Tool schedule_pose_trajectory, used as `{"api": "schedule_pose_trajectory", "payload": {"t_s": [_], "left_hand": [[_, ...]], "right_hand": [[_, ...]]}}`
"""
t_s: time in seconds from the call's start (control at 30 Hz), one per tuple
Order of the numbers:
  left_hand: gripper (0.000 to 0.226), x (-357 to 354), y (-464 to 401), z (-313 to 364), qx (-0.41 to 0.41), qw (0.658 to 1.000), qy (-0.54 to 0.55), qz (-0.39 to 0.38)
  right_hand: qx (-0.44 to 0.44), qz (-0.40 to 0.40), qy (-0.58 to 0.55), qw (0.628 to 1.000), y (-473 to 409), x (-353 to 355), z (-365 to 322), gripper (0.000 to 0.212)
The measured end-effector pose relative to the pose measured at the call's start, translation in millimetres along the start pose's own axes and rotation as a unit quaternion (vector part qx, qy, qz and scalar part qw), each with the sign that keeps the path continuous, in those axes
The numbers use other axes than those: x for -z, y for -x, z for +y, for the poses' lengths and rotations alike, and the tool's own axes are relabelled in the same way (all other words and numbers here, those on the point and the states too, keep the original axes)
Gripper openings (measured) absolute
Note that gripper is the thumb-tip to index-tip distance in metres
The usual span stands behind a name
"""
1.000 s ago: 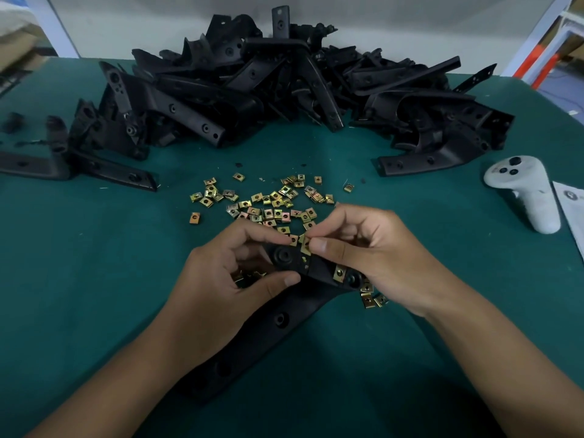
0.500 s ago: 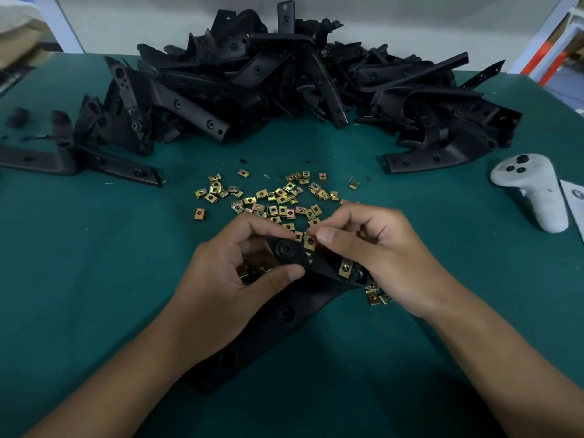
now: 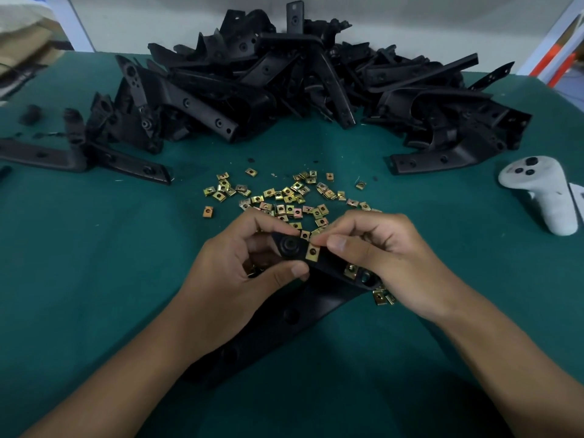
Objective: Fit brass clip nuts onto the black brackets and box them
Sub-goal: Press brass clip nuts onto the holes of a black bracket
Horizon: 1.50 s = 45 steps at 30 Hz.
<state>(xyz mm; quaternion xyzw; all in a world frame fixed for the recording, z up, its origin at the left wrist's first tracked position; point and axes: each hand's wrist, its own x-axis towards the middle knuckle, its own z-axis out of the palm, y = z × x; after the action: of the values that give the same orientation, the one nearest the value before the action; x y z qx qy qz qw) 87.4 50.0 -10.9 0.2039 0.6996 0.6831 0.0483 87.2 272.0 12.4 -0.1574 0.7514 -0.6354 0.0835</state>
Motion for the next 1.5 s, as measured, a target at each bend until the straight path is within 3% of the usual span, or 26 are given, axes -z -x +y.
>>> {"api": "schedule_pose_trajectory", "payload": {"t_s": [0.1,0.27,0.43,0.7,0.87,1.03,1.33,1.5], "left_hand": [[0.027,-0.6,0.3,-1.1,-0.005,1.000,-0.017,0.006],[0.023,1.2,-4.7,0.1,-0.031,0.997,0.003,0.065],[0.025,0.2,-3.1,3.9,-0.053,0.995,0.000,0.083],[0.028,-8.1,7.7,26.4,-0.076,0.990,-0.019,0.115],[0.041,-37.9,20.5,45.2,-0.150,0.986,-0.068,0.021],[0.037,-105.3,29.8,60.2,-0.189,0.974,-0.077,-0.102],[0.029,-265.2,73.4,75.6,-0.214,0.924,-0.042,-0.314],[0.026,-325.0,89.2,76.0,-0.240,0.899,0.004,-0.366]], "right_hand": [[-0.014,-0.027,-0.004,1.000,0.7,2.1,-0.1,0.013],[-0.025,-0.054,0.042,0.997,-0.2,-0.1,2.5,0.048],[0.015,0.029,0.051,0.998,-0.3,-2.6,-3.6,0.028],[0.045,0.087,0.090,0.991,15.2,-2.9,-41.0,0.025],[0.040,0.143,0.092,0.985,78.1,8.8,-55.6,0.028],[0.045,0.270,0.125,0.954,180.5,17.9,-58.4,0.031],[-0.006,0.489,0.152,0.859,372.5,23.9,-57.3,0.027],[-0.013,0.546,0.194,0.815,425.0,27.0,-64.0,0.027]]}}
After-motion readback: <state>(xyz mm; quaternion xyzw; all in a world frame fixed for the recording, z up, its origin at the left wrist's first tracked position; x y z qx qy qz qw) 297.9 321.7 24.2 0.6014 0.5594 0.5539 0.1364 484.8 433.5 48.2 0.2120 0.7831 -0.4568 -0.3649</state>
